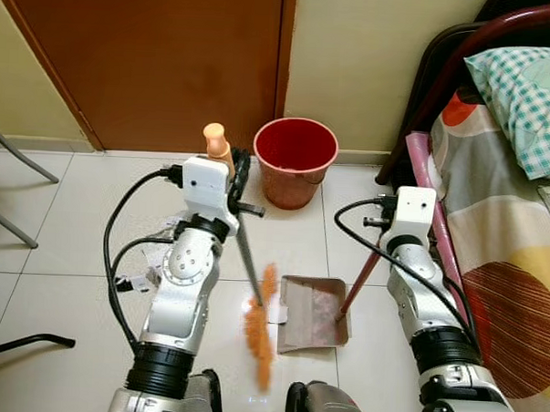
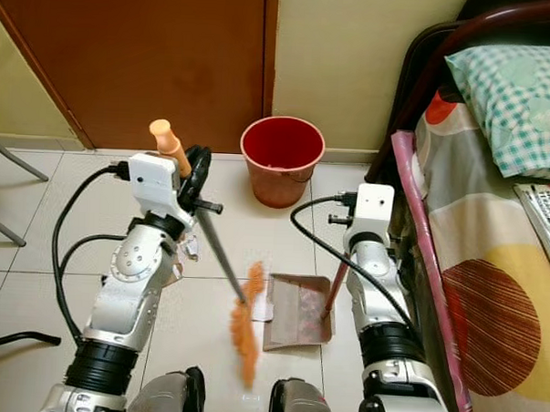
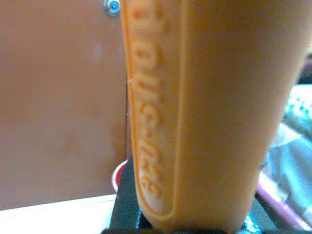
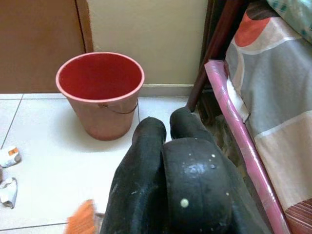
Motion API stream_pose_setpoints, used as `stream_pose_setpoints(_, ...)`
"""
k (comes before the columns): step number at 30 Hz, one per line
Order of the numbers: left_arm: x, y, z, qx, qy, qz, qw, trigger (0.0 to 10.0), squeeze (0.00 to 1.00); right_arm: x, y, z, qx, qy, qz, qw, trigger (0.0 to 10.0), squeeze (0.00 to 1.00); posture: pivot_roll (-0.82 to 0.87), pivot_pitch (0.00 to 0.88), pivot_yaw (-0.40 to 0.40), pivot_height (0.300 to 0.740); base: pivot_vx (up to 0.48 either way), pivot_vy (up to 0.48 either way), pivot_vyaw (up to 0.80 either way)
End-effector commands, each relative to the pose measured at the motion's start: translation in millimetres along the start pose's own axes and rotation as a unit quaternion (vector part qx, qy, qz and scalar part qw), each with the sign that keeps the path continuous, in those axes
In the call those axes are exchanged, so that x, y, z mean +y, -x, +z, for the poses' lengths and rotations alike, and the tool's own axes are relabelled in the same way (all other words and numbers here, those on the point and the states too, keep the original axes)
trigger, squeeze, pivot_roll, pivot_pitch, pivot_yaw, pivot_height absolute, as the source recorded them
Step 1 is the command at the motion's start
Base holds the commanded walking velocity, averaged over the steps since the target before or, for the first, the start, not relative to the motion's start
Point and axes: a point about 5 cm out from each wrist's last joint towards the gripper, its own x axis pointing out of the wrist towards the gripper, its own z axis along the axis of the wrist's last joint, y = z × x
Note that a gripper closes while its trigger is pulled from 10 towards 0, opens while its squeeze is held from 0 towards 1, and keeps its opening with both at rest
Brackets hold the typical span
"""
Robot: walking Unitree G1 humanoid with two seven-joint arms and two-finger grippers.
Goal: Sweep floor
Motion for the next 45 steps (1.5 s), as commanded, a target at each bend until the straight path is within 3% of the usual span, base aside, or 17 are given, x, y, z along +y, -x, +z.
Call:
stream_pose_setpoints(1,-0.3,-4.8,13.0,-0.038,0.043,0.014,0.998,10.0,0.00,-0.4,0.0,-7.2,0.021,-0.008,0.002,1.000,10.0,0.00,-0.06,0.173,-0.032,0.740,0.000,0.000,0.00)
stream_pose_setpoints(3,2.6,-5.5,14.1,-0.039,0.059,0.027,0.997,10.0,0.00,-1.2,-0.3,-7.2,0.022,-0.010,0.002,1.000,10.0,0.00,-0.06,0.174,-0.035,0.740,0.000,0.000,0.00)
stream_pose_setpoints(7,22.3,-6.7,11.1,-0.028,0.143,0.097,0.985,10.0,0.00,-4.1,-2.6,-7.9,0.030,-0.016,-0.007,0.999,10.0,0.00,-0.06,0.176,-0.037,0.740,0.000,0.000,0.00)
stream_pose_setpoints(9,28.4,-6.2,11.2,-0.028,0.147,0.107,0.983,10.0,0.00,-2.9,-2.9,-7.3,0.029,-0.012,-0.003,1.000,10.0,0.00,-0.06,0.176,-0.037,0.740,0.000,0.000,0.00)
stream_pose_setpoints(14,40.8,-3.2,13.7,-0.032,0.111,0.110,0.987,10.0,0.00,-3.2,-3.0,-7.5,0.030,-0.017,-0.003,0.999,10.0,0.00,-0.06,0.176,-0.037,0.740,0.000,0.000,0.00)
stream_pose_setpoints(16,51.5,9.5,10.2,-0.024,0.079,0.118,0.990,10.0,0.00,-5.7,-2.5,-8.8,0.031,-0.026,-0.008,0.999,10.0,0.00,-0.05,0.177,-0.044,0.740,0.000,0.000,0.00)
stream_pose_setpoints(20,59.9,21.2,9.6,-0.016,0.052,0.119,0.991,10.0,0.00,-6.9,-2.7,-9.7,0.033,-0.030,-0.008,0.999,10.0,0.00,-0.04,0.177,-0.046,0.740,0.000,0.000,0.00)
stream_pose_setpoints(31,89.7,36.4,10.6,0.003,-0.015,0.125,0.992,10.0,0.00,-7.0,-3.6,-7.2,0.028,-0.027,-0.007,0.999,10.0,0.00,-0.04,0.184,-0.054,0.740,0.000,0.000,0.00)
stream_pose_setpoints(36,90.1,40.4,5.4,0.018,-0.069,0.100,0.992,10.0,0.00,-14.5,-2.0,1.2,-0.012,-0.058,-0.030,0.998,10.0,0.00,-0.04,0.182,-0.052,0.740,0.000,0.000,0.00)
stream_pose_setpoints(40,88.8,43.1,3.1,0.022,-0.081,0.097,0.992,10.0,0.00,-19.5,0.2,4.6,-0.029,-0.075,-0.045,0.996,10.0,0.00,-0.05,0.168,-0.049,0.740,0.000,0.000,0.00)
stream_pose_setpoints(44,79.3,50.5,-4.8,0.047,-0.123,0.064,0.989,10.0,0.00,-23.0,4.5,10.7,-0.049,-0.081,-0.047,0.994,10.0,0.00,-0.04,0.154,-0.045,0.740,0.000,0.000,0.00)
stream_pose_setpoints(45,75.3,53.6,-9.1,0.054,-0.112,0.058,0.991,10.0,0.00,-24.5,7.2,11.9,-0.055,-0.083,-0.049,0.994,10.0,0.00,-0.04,0.147,-0.043,0.740,0.000,0.000,0.00)
